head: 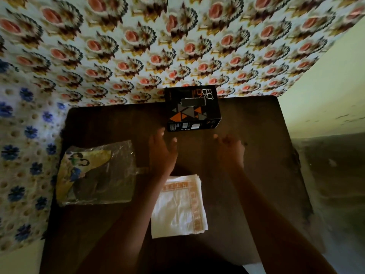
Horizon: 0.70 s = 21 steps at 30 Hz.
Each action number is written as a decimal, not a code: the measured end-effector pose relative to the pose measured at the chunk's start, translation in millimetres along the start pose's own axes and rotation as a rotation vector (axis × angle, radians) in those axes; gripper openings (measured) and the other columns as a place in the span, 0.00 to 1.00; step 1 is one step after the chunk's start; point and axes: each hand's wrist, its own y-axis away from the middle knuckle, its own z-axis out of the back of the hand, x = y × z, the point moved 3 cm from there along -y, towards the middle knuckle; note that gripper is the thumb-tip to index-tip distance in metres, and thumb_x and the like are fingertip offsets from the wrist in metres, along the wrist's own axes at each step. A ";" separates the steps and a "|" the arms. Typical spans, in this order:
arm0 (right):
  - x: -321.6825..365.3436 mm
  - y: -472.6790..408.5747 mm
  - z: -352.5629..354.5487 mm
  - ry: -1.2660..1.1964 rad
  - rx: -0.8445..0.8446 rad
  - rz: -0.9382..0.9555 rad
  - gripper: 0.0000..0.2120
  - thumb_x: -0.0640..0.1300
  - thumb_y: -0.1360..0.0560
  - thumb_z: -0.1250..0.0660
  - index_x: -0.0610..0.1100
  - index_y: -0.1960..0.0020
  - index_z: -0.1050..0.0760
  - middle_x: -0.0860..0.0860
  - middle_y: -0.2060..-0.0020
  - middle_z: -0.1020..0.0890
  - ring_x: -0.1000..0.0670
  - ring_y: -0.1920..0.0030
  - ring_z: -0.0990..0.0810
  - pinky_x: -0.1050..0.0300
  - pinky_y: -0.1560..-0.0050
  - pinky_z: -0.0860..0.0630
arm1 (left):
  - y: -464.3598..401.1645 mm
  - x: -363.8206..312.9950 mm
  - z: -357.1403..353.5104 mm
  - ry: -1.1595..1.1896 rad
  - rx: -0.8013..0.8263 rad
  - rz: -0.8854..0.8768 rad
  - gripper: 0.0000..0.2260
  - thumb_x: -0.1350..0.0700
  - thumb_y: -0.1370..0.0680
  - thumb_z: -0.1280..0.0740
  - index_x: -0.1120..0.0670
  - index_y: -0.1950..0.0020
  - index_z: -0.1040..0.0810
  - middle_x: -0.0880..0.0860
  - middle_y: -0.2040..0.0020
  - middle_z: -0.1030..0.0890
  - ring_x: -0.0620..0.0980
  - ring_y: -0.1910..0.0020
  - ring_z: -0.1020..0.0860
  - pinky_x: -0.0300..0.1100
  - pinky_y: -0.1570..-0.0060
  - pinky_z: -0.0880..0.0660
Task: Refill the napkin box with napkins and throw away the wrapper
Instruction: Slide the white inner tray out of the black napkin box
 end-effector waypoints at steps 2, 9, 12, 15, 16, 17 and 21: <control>13.6 -29.8 2.8 0.019 -0.052 0.054 0.15 0.51 0.19 0.35 0.42 0.56 0.21 0.46 0.64 0.19 0.54 0.67 0.24 0.57 0.66 0.24 | -30.4 -8.4 -9.7 -0.019 -0.008 -0.001 0.26 0.46 0.19 0.35 0.53 0.24 0.36 0.55 0.27 0.30 0.53 0.29 0.30 0.41 0.35 0.32; 37.4 -119.5 -4.1 -0.075 0.033 0.079 0.12 0.46 0.17 0.38 0.49 0.37 0.20 0.50 0.51 0.16 0.53 0.59 0.17 0.57 0.60 0.18 | -89.7 -17.6 -33.4 -0.008 0.099 -0.016 0.30 0.45 0.18 0.37 0.50 0.19 0.43 0.52 0.20 0.36 0.53 0.25 0.31 0.46 0.30 0.30; 26.6 -134.7 -13.5 -0.158 0.170 0.044 0.10 0.48 0.19 0.34 0.49 0.40 0.18 0.43 0.51 0.14 0.41 0.49 0.14 0.36 0.47 0.17 | -84.1 -16.7 -28.4 0.035 0.062 -0.027 0.28 0.48 0.18 0.35 0.50 0.19 0.40 0.47 0.24 0.32 0.32 0.40 0.26 0.22 0.49 0.28; 21.6 -130.2 -15.0 -0.283 0.249 0.042 0.10 0.47 0.19 0.34 0.44 0.45 0.17 0.38 0.49 0.15 0.37 0.46 0.15 0.37 0.44 0.18 | -74.3 -11.8 -20.9 0.029 0.054 0.013 0.29 0.45 0.19 0.35 0.47 0.20 0.40 0.46 0.28 0.27 0.34 0.43 0.23 0.29 0.51 0.24; 19.6 -128.8 -14.6 -0.312 0.263 0.037 0.10 0.47 0.19 0.34 0.43 0.46 0.17 0.39 0.51 0.14 0.38 0.47 0.14 0.39 0.45 0.17 | -70.9 -10.5 -18.6 0.033 0.063 0.023 0.29 0.43 0.19 0.35 0.45 0.20 0.40 0.44 0.34 0.23 0.34 0.51 0.20 0.35 0.57 0.23; 18.0 -127.6 -14.1 -0.337 0.276 0.029 0.10 0.46 0.19 0.34 0.43 0.45 0.18 0.42 0.52 0.14 0.42 0.48 0.13 0.44 0.47 0.16 | -69.3 -8.4 -18.1 0.046 0.071 0.029 0.29 0.42 0.19 0.35 0.44 0.20 0.39 0.43 0.40 0.22 0.32 0.62 0.22 0.34 0.66 0.26; 14.2 -128.2 -10.4 -0.367 0.357 0.007 0.18 0.45 0.18 0.35 0.44 0.29 0.26 0.46 0.47 0.15 0.46 0.48 0.14 0.51 0.49 0.17 | -68.1 -9.0 -17.4 0.062 0.111 0.052 0.28 0.44 0.20 0.34 0.44 0.21 0.38 0.54 0.31 0.23 0.30 0.71 0.24 0.30 0.75 0.30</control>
